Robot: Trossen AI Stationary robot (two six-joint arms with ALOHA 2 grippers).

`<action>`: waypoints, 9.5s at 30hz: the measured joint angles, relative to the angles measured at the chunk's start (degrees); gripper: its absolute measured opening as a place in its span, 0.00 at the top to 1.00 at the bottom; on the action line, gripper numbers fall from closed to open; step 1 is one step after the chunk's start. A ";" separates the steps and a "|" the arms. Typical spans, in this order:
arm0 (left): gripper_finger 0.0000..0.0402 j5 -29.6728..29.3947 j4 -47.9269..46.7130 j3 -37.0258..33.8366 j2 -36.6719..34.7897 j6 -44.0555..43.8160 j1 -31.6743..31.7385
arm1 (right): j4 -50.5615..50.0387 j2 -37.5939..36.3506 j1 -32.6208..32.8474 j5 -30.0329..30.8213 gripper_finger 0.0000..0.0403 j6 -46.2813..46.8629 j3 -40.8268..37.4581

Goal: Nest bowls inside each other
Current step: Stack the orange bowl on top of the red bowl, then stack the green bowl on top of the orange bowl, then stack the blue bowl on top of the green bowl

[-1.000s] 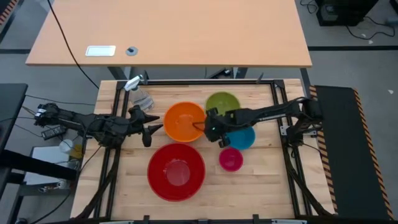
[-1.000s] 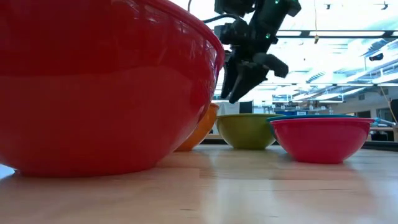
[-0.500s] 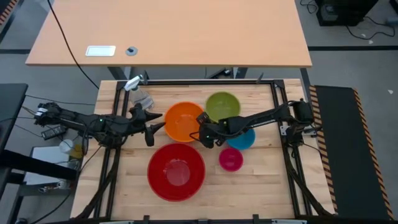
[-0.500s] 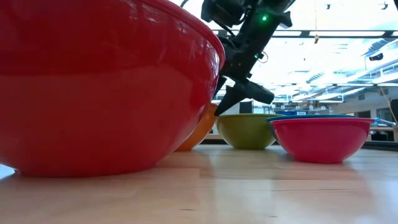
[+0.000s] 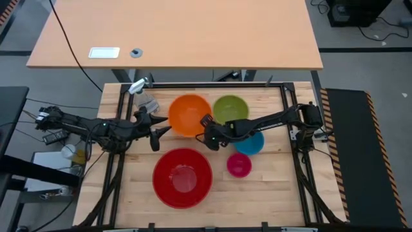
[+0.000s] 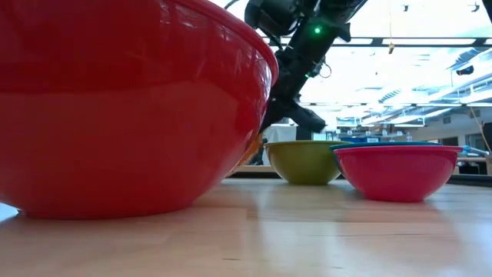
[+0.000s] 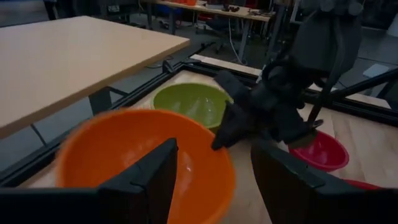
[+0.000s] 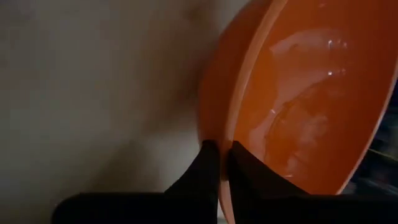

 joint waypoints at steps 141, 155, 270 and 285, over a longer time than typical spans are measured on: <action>0.48 -2.43 8.91 0.00 -8.38 9.00 -3.20 | -4.71 -10.37 18.51 -3.96 0.98 23.37 6.80; 0.48 -0.39 8.11 0.00 -7.51 6.23 -3.32 | -20.92 -9.64 7.19 -15.11 0.74 43.77 2.30; 0.48 -1.68 -7.96 7.67 -5.80 0.16 -2.93 | -19.71 9.07 3.08 -27.40 0.38 47.78 32.20; 0.48 5.41 -12.80 7.50 5.91 -7.05 -3.26 | -26.72 -14.44 1.98 -8.81 0.41 62.41 -4.09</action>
